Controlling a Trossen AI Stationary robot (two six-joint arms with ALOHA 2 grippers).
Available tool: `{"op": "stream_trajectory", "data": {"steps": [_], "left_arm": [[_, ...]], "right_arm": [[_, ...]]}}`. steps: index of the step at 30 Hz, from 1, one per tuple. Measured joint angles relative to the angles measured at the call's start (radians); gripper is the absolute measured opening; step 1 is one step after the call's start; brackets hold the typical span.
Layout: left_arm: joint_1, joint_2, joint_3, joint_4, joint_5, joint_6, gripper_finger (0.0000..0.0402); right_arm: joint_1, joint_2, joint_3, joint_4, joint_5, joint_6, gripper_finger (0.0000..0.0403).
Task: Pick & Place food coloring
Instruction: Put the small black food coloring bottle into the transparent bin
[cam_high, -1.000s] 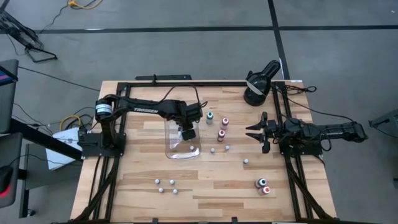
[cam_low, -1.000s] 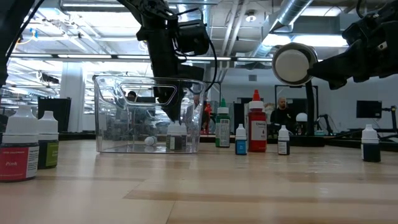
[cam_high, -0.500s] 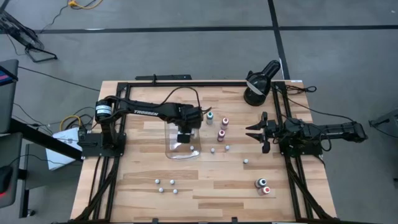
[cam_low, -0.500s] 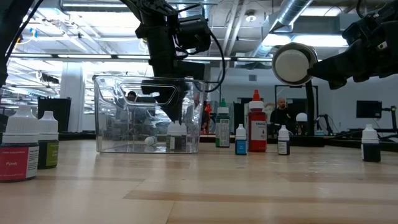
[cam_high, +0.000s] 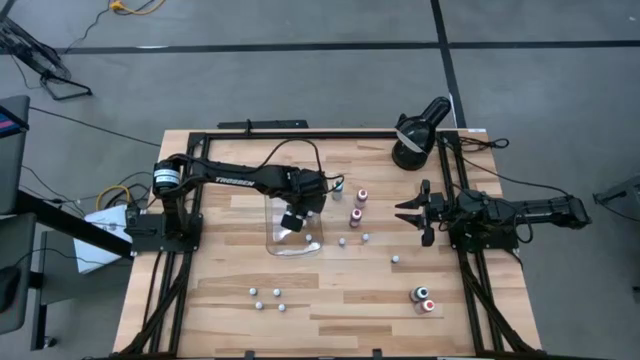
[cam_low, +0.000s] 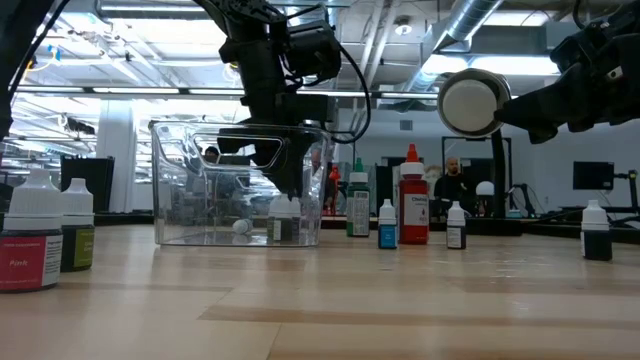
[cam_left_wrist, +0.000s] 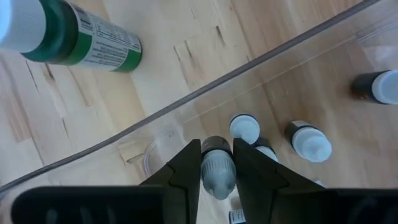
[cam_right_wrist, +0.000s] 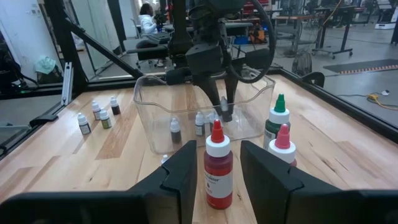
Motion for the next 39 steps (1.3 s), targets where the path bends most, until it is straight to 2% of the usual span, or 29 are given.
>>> {"op": "stream_trajectory", "data": {"steps": [5,11,39], "left_arm": [[0.000,0.000,0.000,-0.006,-0.004,0.000,0.0074],[0.000,0.000,0.000,-0.037,-0.054,-0.001,0.0074],[0.000,0.000,0.000,-0.046,-0.050,-0.016,0.0083]], "right_arm": [[0.000,0.000,0.000,0.000,0.000,0.000,0.0113],[0.000,0.000,0.000,0.000,0.000,0.000,0.0113],[0.000,0.000,0.000,0.000,0.000,0.000,0.0113]]}}
